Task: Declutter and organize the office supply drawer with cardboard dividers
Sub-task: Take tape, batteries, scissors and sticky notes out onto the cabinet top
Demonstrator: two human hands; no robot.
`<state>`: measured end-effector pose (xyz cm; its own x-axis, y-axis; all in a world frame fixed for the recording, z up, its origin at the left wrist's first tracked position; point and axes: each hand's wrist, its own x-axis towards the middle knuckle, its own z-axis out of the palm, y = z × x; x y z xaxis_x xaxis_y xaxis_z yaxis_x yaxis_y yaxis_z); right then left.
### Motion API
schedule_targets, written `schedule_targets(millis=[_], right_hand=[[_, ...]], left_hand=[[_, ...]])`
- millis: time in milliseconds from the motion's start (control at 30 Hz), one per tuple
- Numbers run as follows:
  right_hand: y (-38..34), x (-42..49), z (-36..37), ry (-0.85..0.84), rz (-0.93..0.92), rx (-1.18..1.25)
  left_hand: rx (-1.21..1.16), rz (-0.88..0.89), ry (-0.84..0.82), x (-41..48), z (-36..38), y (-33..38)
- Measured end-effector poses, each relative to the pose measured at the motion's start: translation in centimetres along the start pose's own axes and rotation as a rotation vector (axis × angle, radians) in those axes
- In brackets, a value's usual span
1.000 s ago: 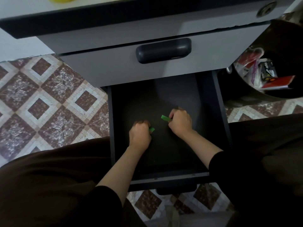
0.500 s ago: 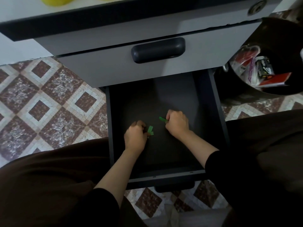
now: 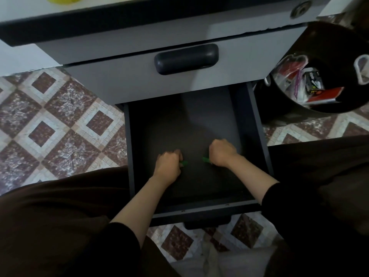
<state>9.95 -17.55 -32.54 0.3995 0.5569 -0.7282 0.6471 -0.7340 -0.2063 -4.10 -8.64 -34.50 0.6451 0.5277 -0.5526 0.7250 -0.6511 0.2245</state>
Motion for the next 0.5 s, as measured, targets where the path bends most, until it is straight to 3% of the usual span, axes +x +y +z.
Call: schedule_targets(millis=[133, 233, 333, 500], right_hand=[[2.3, -2.0, -1.8, -0.351, 0.077, -0.185], [2.6, -3.3, -1.5, -0.542, 0.078, -0.277], [1.7, -3.7, 0.1, -0.524, 0.024, -0.21], [-1.4, -5.4, 2.3, -0.398, -0.085, 0.197]], left_hand=[[0.117, -0.096, -0.126, -0.8, -1.8, -0.8], [0.24, -0.077, -0.366, -1.8, -2.2, -1.6], [0.191, -0.017, -0.606, -3.4, -0.7, -1.3], [-0.22, 0.022, -0.56, -4.7, -1.0, 0.4]])
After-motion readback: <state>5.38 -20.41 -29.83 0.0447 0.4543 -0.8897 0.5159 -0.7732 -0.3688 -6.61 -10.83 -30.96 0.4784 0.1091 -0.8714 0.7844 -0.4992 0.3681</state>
